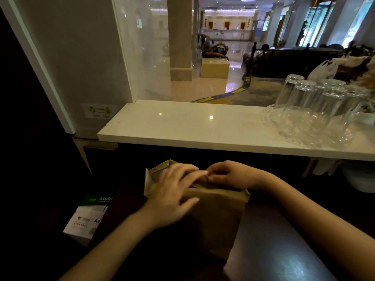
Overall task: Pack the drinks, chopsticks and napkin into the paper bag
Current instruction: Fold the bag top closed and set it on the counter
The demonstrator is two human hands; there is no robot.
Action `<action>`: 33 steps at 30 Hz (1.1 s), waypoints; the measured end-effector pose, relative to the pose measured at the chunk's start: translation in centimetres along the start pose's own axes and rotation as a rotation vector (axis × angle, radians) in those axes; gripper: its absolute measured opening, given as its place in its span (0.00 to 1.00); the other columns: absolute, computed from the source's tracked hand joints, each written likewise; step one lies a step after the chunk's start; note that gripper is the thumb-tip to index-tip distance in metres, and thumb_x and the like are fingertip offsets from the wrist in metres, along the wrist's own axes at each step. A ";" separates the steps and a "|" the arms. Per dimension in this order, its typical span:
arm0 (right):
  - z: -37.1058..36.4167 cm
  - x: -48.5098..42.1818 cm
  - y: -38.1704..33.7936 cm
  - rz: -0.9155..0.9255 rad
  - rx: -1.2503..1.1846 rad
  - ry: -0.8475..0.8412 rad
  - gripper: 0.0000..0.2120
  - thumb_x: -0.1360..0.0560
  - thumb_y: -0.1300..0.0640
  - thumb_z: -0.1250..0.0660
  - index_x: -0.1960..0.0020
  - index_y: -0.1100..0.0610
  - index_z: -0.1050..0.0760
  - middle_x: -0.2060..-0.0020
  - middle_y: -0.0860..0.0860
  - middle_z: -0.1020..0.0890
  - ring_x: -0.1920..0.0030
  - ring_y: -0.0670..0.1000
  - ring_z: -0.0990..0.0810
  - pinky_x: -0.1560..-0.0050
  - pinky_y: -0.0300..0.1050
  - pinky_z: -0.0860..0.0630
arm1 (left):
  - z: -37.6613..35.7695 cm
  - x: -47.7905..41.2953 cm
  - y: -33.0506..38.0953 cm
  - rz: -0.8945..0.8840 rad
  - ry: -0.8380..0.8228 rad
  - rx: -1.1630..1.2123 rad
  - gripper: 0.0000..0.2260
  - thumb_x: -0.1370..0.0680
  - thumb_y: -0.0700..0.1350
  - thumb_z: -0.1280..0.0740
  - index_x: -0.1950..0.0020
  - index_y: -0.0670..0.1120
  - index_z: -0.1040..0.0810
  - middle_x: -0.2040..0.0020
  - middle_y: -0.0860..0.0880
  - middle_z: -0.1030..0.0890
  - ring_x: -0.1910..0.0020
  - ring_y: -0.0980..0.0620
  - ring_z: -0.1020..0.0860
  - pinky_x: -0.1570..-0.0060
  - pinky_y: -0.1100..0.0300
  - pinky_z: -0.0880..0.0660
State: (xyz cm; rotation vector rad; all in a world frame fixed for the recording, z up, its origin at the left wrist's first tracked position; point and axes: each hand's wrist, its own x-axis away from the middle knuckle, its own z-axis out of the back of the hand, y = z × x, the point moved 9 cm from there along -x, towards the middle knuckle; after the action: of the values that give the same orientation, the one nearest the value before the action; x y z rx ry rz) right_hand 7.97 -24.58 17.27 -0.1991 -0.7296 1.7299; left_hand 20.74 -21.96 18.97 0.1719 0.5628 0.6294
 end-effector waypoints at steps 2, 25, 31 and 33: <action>-0.2 1.0 0.9 -0.025 -0.111 -0.002 0.14 0.22 0.51 0.40 0.37 0.45 0.27 0.46 0.42 0.20 0.47 0.40 0.23 0.47 0.34 0.30 | -0.7 -0.1 -3.5 0.052 -0.255 -0.077 0.36 0.30 0.61 0.35 0.31 0.68 0.56 0.26 0.54 0.44 0.29 0.60 0.52 0.28 0.52 0.52; -3.3 7.6 5.7 -0.047 -0.767 0.704 0.10 0.27 0.61 0.31 0.46 0.55 0.22 0.52 0.50 0.17 0.50 0.46 0.18 0.50 0.37 0.21 | -2.7 3.1 -10.6 0.565 0.016 0.854 0.19 0.30 0.39 0.29 0.46 0.59 0.25 0.45 0.52 0.21 0.44 0.53 0.23 0.52 0.64 0.23; -3.0 7.7 7.4 0.025 -1.010 0.697 0.07 0.30 0.59 0.31 0.53 0.57 0.18 0.57 0.53 0.13 0.55 0.50 0.15 0.60 0.36 0.20 | -1.5 3.7 -8.8 0.532 0.127 0.908 0.17 0.30 0.33 0.30 0.48 0.53 0.23 0.51 0.51 0.18 0.50 0.60 0.20 0.58 0.70 0.23; -2.9 7.5 7.9 0.037 -1.076 0.682 0.10 0.31 0.57 0.31 0.51 0.56 0.18 0.54 0.56 0.14 0.52 0.53 0.16 0.57 0.40 0.19 | -1.4 3.7 -7.7 0.497 0.141 0.924 0.17 0.30 0.33 0.30 0.48 0.53 0.23 0.51 0.54 0.17 0.50 0.61 0.20 0.57 0.70 0.23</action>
State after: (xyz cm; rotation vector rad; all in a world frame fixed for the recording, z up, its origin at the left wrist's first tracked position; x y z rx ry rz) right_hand 0.76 -17.45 12.31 -1.4529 -1.0474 1.0140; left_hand 26.31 -25.92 13.75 1.1698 0.9320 0.8251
